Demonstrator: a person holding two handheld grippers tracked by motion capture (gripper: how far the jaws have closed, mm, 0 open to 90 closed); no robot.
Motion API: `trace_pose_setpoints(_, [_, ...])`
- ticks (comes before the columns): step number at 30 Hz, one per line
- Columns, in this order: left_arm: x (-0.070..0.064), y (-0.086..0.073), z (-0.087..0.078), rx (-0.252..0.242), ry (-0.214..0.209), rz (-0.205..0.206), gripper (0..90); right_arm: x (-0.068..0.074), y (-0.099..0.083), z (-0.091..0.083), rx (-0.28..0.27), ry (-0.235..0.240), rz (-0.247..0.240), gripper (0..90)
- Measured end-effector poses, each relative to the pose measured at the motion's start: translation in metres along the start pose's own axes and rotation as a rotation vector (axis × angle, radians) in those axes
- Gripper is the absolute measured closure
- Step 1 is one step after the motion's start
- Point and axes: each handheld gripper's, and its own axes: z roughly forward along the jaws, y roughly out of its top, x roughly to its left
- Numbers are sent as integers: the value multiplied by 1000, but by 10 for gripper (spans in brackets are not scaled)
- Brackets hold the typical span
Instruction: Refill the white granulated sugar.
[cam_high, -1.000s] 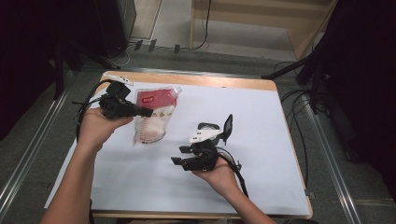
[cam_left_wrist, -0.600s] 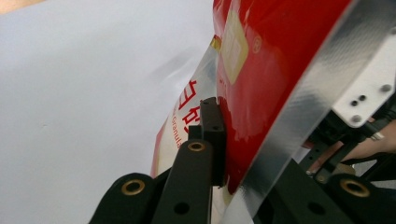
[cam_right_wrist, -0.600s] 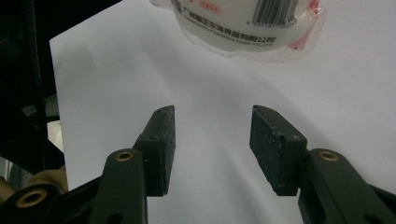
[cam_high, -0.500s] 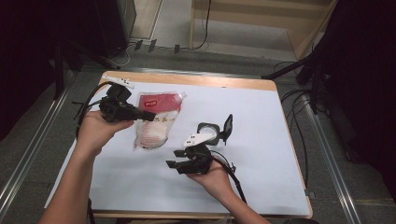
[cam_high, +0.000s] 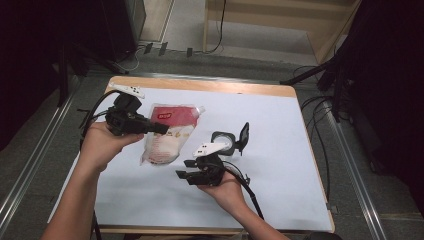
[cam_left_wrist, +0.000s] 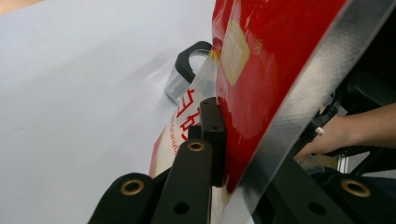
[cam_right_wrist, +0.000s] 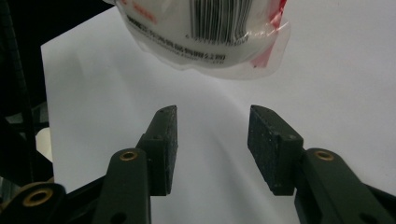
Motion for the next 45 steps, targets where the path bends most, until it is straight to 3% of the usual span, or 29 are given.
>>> trace_pose_setpoints(6, [-8, 1, 2, 1, -28, -3, 900, 0, 0, 6, -4, -19, -18, 538])
trace_pose_setpoints(15, [-22, 3, 2, -16, -85, -14, 900, -4, -4, 15, -16, -63, -5, 541])
trace_pose_setpoints(20, [-29, 5, 0, -11, -85, -17, 900, -4, -8, 17, -52, -85, -23, 538])
trace_pose_setpoints(28, [-28, 5, -1, -28, -122, -82, 896, -4, -15, 17, -112, -142, -25, 526])
trace_pose_setpoints(32, [-24, 4, 4, -29, -122, -109, 889, 1, -15, 17, -127, -116, -49, 527])
trace_pose_setpoints(34, [-22, 4, 6, -22, -126, -117, 879, 5, -14, 17, -138, -109, -66, 510])
trace_pose_setpoints(45, [-27, 6, -1, -69, -186, -128, 897, -2, -23, 19, -146, -145, -28, 532])
